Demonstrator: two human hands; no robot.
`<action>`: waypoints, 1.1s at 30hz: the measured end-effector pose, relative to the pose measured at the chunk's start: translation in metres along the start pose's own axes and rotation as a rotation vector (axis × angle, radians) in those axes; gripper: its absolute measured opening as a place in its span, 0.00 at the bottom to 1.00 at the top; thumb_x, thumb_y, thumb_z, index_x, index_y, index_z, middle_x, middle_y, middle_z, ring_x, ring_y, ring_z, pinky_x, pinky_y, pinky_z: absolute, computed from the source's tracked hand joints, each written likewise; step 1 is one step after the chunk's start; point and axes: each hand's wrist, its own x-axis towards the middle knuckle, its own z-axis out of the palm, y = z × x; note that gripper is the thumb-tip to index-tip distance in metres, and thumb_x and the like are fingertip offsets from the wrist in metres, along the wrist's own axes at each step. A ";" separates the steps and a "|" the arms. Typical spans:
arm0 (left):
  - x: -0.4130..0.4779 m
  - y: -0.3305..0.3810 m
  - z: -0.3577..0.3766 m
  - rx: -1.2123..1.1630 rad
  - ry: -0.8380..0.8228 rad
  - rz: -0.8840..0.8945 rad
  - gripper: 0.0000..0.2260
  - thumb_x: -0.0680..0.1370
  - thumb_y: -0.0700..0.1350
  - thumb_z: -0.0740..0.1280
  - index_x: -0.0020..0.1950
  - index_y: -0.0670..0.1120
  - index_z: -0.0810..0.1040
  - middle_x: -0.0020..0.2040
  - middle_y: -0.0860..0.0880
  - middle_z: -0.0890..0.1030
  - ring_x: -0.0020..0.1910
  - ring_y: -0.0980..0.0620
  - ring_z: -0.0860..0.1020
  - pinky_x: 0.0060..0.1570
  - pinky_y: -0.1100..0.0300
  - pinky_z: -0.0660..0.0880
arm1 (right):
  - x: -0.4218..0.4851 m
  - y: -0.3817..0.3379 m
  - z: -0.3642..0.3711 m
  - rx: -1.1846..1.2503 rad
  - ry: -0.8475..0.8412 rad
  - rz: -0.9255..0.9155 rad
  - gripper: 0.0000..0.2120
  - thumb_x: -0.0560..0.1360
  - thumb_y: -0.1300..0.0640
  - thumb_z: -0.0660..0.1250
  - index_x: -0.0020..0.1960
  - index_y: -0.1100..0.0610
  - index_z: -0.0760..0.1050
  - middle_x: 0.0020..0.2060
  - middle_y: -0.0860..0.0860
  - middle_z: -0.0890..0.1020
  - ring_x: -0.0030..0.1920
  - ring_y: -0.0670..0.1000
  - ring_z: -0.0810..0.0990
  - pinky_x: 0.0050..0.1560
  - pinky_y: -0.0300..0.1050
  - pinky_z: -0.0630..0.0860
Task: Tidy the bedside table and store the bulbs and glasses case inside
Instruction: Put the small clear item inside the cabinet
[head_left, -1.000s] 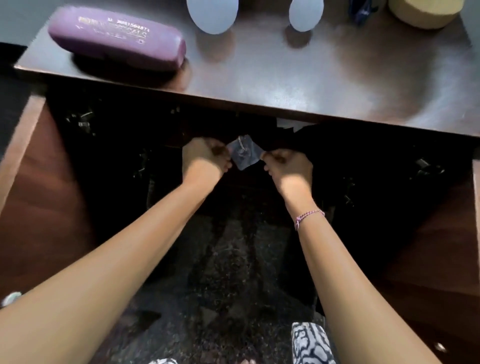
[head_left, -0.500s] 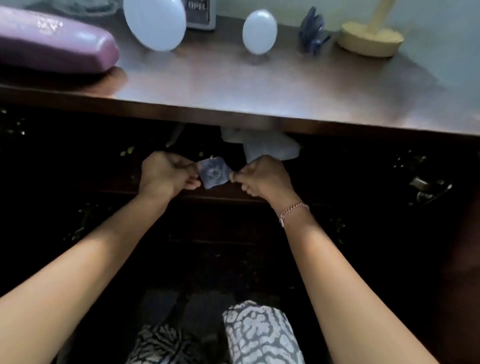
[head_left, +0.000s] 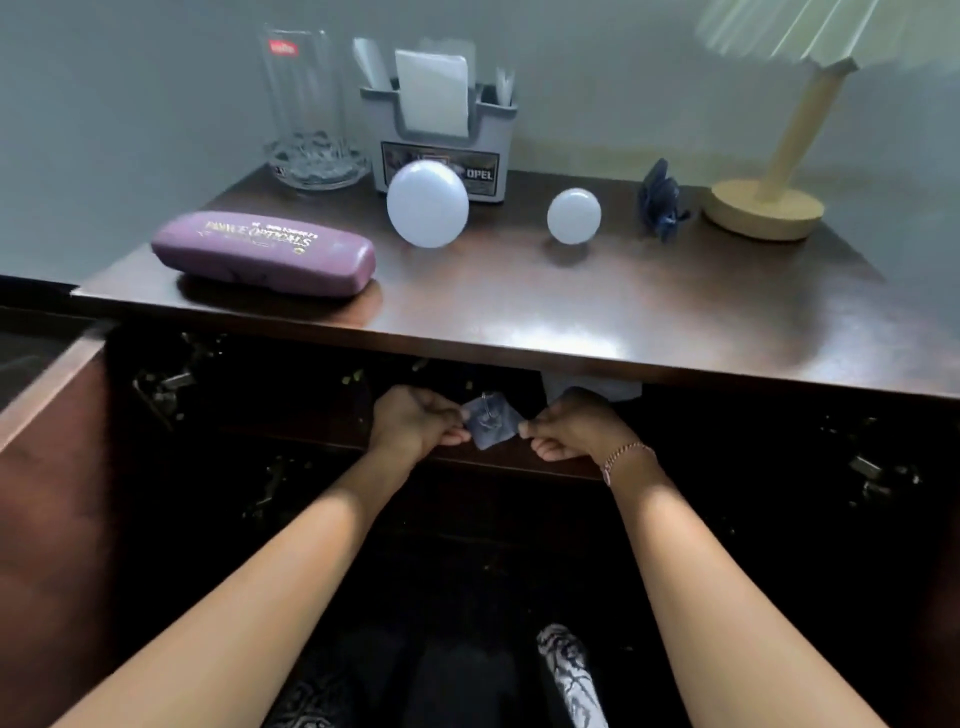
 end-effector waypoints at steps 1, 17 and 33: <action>0.001 -0.001 0.000 -0.004 0.000 0.001 0.06 0.73 0.31 0.68 0.48 0.30 0.78 0.33 0.43 0.79 0.21 0.58 0.79 0.27 0.70 0.77 | 0.000 0.001 0.001 -0.004 0.006 -0.001 0.08 0.73 0.60 0.71 0.43 0.67 0.79 0.29 0.54 0.79 0.30 0.46 0.78 0.31 0.34 0.78; 0.008 -0.003 0.002 -0.079 0.004 -0.054 0.06 0.74 0.32 0.68 0.37 0.38 0.77 0.32 0.43 0.80 0.22 0.56 0.79 0.25 0.69 0.76 | 0.001 -0.002 0.007 0.058 -0.024 0.099 0.09 0.77 0.62 0.65 0.38 0.62 0.71 0.30 0.54 0.74 0.27 0.44 0.74 0.25 0.30 0.72; 0.008 0.002 0.000 -0.095 -0.041 -0.105 0.02 0.74 0.32 0.68 0.42 0.33 0.78 0.37 0.40 0.80 0.21 0.57 0.79 0.27 0.69 0.77 | -0.003 0.001 0.016 -0.077 0.055 0.060 0.16 0.78 0.61 0.63 0.31 0.58 0.67 0.27 0.53 0.71 0.29 0.48 0.69 0.34 0.37 0.73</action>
